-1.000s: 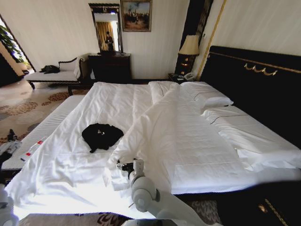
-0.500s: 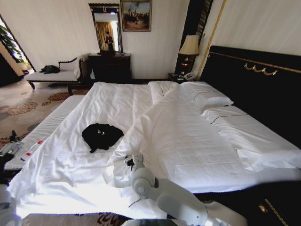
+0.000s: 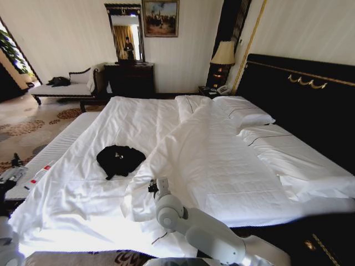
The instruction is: Fold the clothes on the bed.
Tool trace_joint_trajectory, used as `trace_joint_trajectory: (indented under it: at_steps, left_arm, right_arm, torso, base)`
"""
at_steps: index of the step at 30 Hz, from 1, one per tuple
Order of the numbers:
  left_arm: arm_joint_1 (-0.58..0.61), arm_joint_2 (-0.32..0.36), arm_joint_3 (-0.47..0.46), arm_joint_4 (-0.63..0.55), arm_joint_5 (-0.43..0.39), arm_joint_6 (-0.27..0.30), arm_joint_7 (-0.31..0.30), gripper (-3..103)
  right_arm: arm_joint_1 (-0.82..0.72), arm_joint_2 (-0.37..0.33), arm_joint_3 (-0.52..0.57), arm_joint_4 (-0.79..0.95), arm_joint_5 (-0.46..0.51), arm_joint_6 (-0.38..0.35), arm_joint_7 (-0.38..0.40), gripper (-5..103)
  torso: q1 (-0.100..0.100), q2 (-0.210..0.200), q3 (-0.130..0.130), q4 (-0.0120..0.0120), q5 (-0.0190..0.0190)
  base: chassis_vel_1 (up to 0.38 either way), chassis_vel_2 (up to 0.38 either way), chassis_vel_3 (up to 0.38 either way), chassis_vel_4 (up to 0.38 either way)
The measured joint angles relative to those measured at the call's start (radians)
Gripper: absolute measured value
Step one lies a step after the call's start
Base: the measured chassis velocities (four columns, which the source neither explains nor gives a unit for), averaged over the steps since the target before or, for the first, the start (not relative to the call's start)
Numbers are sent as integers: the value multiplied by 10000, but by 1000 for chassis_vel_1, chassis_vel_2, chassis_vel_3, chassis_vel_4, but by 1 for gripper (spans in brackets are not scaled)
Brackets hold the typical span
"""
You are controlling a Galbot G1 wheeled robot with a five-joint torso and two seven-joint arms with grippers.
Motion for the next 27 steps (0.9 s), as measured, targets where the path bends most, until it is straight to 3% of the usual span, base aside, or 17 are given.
trace_joint_trajectory:
  at_steps: [3,9,13,16,17,20,23,25,27]
  left_arm:
    - [10,9,-13,0,2,0,-2,100]
    - [25,26,-65,4,-3,-1,-7,100]
    - [20,29,-87,46,-21,-22,-16,100]
    - [-9,26,-90,99,-45,-56,-21,100]
    - [-9,26,-90,99,-45,-56,-21,100]
    - [-108,19,22,129,-52,-64,-37,100]
    - [-153,15,84,132,-52,-64,-37,100]
    - [-210,7,198,132,-48,-65,-37,100]
    - [-222,6,232,132,-47,-65,-36,100]
  right_arm:
    - [-58,-26,58,45,-50,107,-113,2]
    - [-251,-125,370,75,-335,447,-497,0]
    - [-482,-461,1214,298,-369,817,-936,0]
    - [-684,-1359,2341,825,89,1140,-1423,0]
    - [-684,-1359,2341,825,89,1140,-1423,0]
    - [-1216,-2799,4089,1594,1138,1366,-1885,0]
    - [-1555,-3227,4935,1846,1489,1452,-2083,0]
    - [-2378,-3903,6606,2209,1843,1666,-2590,0]
    - [-2660,-4114,7103,2327,1863,1798,-2672,0]
  torso:
    - [0,0,0,0,0]
    - [0,0,0,1,0]
    - [0,0,0,2,2]
    - [0,0,0,3,4]
    - [0,0,0,3,4]
    - [0,0,0,-1,4]
    - [0,0,0,-1,5]
    - [0,0,0,-2,6]
    - [0,1,0,-2,4]
  base:
    - [0,0,0,0]
    - [0,0,0,0]
    - [0,0,0,0]
    - [0,0,0,0]
    - [0,0,0,0]
    - [0,0,0,0]
    - [0,0,0,0]
    - [0,0,0,0]
    - [0,0,0,0]
